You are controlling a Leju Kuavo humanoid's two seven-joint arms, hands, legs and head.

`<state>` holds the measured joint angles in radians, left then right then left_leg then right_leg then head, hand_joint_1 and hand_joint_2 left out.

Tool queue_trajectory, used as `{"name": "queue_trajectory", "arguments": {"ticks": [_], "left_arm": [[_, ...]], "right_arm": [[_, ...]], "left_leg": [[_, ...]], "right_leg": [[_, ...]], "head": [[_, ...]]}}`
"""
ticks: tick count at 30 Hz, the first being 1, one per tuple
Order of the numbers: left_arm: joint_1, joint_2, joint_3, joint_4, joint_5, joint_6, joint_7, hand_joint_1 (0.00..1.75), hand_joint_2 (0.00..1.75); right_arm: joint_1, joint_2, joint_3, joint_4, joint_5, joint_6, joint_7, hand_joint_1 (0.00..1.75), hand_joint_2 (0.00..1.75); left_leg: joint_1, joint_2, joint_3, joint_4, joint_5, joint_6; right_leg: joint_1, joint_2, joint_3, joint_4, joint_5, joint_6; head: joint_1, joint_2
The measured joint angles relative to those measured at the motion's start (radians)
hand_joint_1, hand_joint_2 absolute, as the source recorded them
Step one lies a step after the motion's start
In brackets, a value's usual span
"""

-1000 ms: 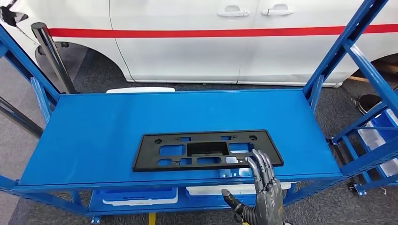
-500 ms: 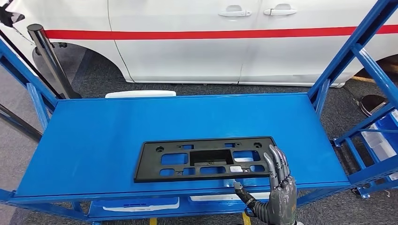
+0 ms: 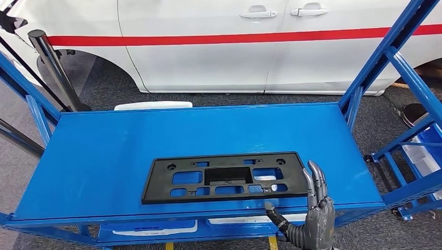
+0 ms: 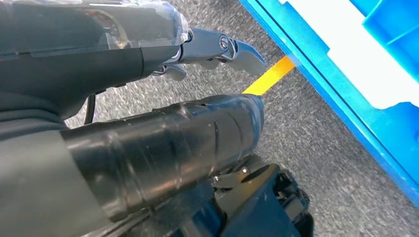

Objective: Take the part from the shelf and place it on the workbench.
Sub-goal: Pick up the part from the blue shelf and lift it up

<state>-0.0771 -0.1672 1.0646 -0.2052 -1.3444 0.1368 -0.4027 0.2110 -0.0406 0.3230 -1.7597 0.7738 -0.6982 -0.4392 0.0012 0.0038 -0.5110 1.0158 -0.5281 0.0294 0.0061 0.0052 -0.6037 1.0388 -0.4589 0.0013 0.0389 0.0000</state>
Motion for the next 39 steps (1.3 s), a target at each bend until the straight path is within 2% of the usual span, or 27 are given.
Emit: {"name": "queue_trajectory", "arguments": {"ticks": [6, 17, 23, 29, 34, 39], "left_arm": [[0.000, -0.001, 0.014, 0.000, 0.012, -0.008, -0.010, 0.00, 0.00], [0.000, -0.002, -0.009, 0.000, -0.052, -0.022, -0.016, 0.00, 0.00], [-0.002, -0.002, -0.023, 0.000, -0.062, -0.027, -0.011, 0.00, 0.00], [-0.004, -0.002, -0.036, 0.000, -0.063, -0.028, -0.006, 0.00, 0.00], [-0.016, -0.002, -0.041, 0.000, -0.066, -0.029, 0.003, 0.00, 0.00], [-0.018, -0.002, -0.046, 0.000, -0.065, -0.029, 0.005, 0.00, 0.00]], "right_arm": [[0.000, -0.022, 0.008, -0.002, 0.000, 0.021, 0.023, 0.00, 1.75], [-0.052, -0.120, 0.065, 0.002, 0.043, 0.166, 0.060, 0.00, 1.75], [-0.134, -0.167, 0.099, 0.003, 0.060, 0.247, 0.066, 0.00, 1.75], [-0.198, -0.190, 0.127, 0.011, 0.067, 0.280, 0.072, 0.00, 1.75], [-0.316, -0.226, 0.202, 0.041, 0.095, 0.381, 0.102, 0.00, 1.75], [-0.404, -0.275, 0.264, 0.075, 0.034, 0.482, 0.124, 0.00, 1.75]], "left_leg": [[0.000, 0.000, 0.001, 0.000, 0.000, 0.000], [-0.001, 0.000, 0.001, 0.000, 0.000, 0.000], [-0.001, 0.000, 0.003, 0.000, 0.000, 0.000], [-0.001, 0.000, 0.003, 0.000, 0.000, 0.000], [-0.001, 0.001, 0.005, 0.000, 0.000, 0.000], [-0.001, 0.001, 0.005, 0.001, 0.000, 0.000]], "right_leg": [[0.000, 0.000, 0.001, 0.000, 0.000, 0.000], [-0.002, 0.000, 0.002, 0.000, 0.000, 0.000], [-0.003, 0.000, 0.004, 0.000, 0.000, 0.000], [-0.003, -0.001, 0.004, 0.000, 0.000, 0.000], [-0.003, 0.000, 0.005, 0.000, 0.001, 0.000], [-0.003, -0.001, 0.006, 0.000, 0.001, 0.000]], "head": [[0.000, 0.000], [0.000, 0.000], [0.000, 0.000], [0.000, 0.000], [0.000, 0.000], [0.000, 0.000]]}}
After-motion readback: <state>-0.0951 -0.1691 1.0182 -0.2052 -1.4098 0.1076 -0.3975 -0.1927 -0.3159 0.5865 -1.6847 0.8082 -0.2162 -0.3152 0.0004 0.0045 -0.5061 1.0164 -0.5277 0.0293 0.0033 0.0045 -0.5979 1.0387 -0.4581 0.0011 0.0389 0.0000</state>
